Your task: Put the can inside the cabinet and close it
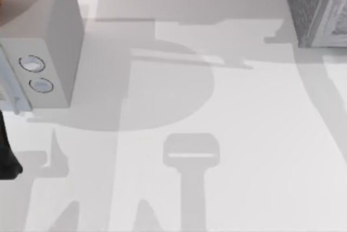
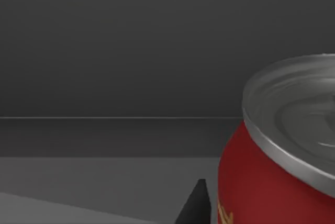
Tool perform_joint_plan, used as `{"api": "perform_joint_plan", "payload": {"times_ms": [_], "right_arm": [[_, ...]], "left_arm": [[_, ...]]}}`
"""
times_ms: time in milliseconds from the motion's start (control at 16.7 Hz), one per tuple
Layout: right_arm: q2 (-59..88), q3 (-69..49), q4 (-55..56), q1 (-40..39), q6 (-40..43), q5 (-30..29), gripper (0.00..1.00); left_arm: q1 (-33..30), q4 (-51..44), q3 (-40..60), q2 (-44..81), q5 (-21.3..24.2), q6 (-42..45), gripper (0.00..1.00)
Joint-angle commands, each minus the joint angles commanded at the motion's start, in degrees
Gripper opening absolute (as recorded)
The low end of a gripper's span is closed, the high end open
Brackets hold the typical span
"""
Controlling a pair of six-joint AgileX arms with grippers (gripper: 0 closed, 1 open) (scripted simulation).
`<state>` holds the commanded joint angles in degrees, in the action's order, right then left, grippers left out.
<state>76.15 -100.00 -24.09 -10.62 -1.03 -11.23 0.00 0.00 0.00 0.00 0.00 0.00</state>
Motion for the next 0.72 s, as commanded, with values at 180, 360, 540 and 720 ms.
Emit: {"api": "perform_joint_plan", "payload": {"times_ms": [180, 360, 540, 720], "right_arm": [[0.0, -0.3, 0.1, 0.3, -0.1, 0.0, 0.0], [2.1, -4.3, -0.2, 0.6, 0.1, 0.1, 0.0], [6.7, -10.0, -1.9, 0.9, 0.2, 0.5, 0.0], [11.4, -15.3, -3.9, 1.2, 0.1, 0.9, 0.0]], "left_arm": [[0.0, 0.0, 0.0, 0.0, 0.0, 0.0, 1.0], [0.0, 0.0, 0.0, 0.0, 0.0, 0.0, 1.0], [0.0, 0.0, 0.0, 0.0, 0.0, 0.0, 1.0], [0.0, 0.0, 0.0, 0.0, 0.0, 0.0, 1.0]]}}
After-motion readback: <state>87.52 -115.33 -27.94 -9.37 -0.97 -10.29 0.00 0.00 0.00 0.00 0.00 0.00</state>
